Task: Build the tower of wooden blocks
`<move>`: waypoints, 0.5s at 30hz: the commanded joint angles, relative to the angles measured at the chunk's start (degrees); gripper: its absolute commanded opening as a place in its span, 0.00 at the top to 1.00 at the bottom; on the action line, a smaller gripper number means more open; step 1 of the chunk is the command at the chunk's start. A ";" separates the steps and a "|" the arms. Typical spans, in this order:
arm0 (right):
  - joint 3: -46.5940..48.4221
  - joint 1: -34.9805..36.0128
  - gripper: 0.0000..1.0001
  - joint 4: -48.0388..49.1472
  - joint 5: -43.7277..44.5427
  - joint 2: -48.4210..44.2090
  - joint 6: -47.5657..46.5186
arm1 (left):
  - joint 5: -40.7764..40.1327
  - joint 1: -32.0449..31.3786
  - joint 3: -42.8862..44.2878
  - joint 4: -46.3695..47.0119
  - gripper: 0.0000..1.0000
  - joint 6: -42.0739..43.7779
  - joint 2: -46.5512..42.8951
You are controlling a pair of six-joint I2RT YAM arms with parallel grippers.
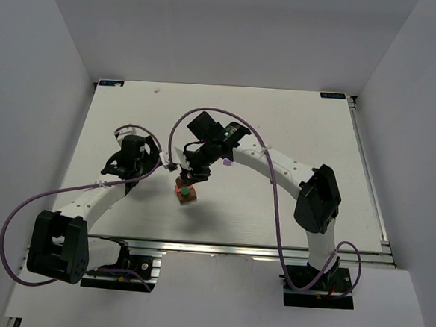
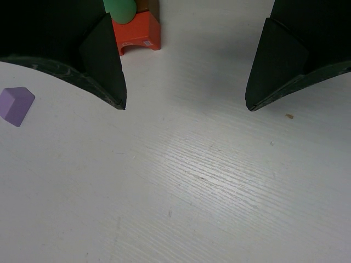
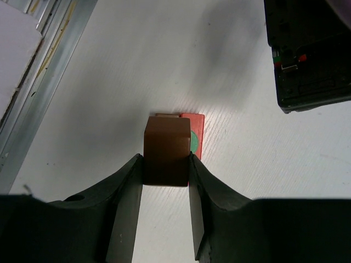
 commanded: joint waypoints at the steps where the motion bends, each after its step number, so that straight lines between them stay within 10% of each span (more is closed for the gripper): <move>1: 4.23 0.52 0.87 -1.54 1.30 1.44 1.08 | -0.76 0.34 0.40 1.23 0.02 0.06 -1.84; 15: 5.47 0.61 0.82 0.57 2.19 4.52 2.49 | -2.52 0.35 0.32 0.70 0.02 -0.64 -2.72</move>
